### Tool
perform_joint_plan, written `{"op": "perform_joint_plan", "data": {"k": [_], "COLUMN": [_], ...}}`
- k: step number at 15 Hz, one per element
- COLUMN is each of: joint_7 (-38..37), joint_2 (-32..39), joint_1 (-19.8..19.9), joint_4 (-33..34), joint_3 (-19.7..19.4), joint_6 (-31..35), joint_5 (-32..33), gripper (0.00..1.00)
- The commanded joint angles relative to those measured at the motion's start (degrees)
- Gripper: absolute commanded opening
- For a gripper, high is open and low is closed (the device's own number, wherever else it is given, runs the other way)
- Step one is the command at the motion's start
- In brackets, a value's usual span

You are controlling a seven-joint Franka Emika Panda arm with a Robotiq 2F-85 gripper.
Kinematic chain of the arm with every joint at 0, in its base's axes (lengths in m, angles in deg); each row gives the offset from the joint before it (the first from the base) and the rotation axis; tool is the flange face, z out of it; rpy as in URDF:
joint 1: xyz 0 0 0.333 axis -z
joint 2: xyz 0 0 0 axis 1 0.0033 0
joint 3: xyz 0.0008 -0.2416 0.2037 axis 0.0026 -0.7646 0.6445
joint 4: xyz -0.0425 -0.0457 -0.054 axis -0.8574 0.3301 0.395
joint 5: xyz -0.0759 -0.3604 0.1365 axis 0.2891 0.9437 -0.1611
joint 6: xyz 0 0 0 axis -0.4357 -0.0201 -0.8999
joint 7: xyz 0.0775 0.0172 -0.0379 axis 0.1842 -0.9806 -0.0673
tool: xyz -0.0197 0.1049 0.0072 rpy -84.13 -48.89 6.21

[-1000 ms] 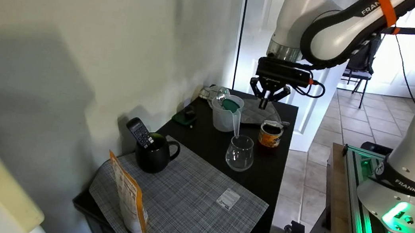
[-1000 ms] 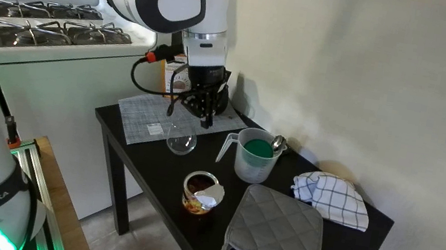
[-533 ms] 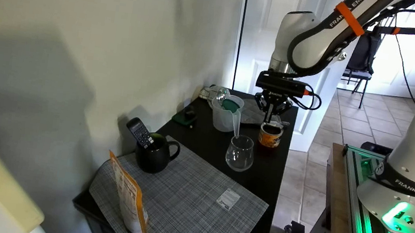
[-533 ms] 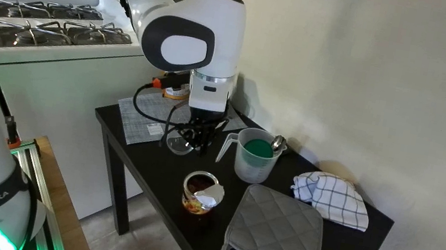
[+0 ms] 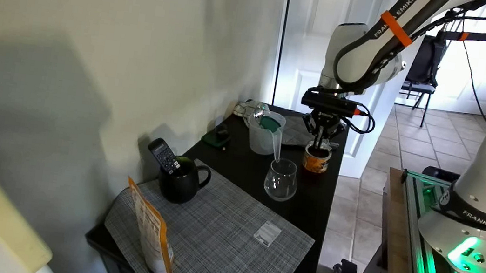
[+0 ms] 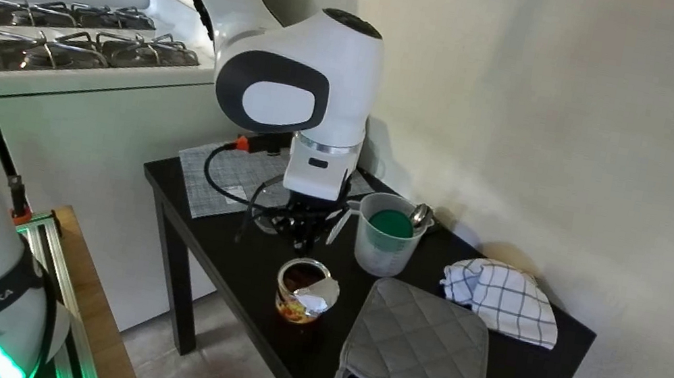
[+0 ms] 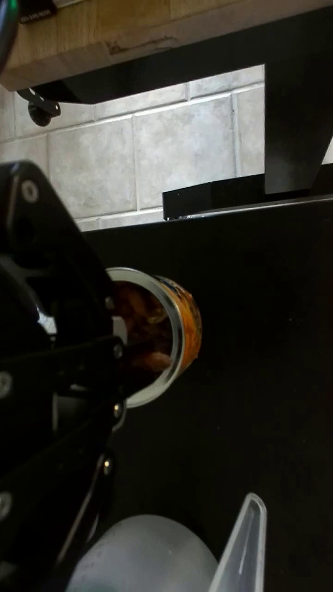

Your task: Pick up the small black object from the gray tray and put it in the orange can

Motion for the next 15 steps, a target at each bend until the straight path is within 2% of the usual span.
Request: {"op": "perform_joint_plan", "data": {"k": [1,6,7,8,9,13,15], "joint_7": [0.04,-0.87,-0.94,-0.93,-1.06,-1.01,3.11], "joint_2": [0.69,0.7,0.62,0.57,0.57,0.14,-0.73], "joint_1": [0.89,2.12,2.24,2.31,2.36,2.29,1.41], "joint_4": [0.08,0.07,0.07,0.07,0.17,0.12,0.22], "joint_3": [-0.72,-1.56,-1.64,-1.71,-1.73,-1.63,-1.04], "joint_6": [0.53,-0.09,-0.11,-0.07,-0.07,0.53,5.25], "joint_5": [-0.67,0.18,0.15,0.1,0.15,0.11,0.78], "gripper": [0.03,0.03,0.35,0.36,0.41,0.72,0.88]}}
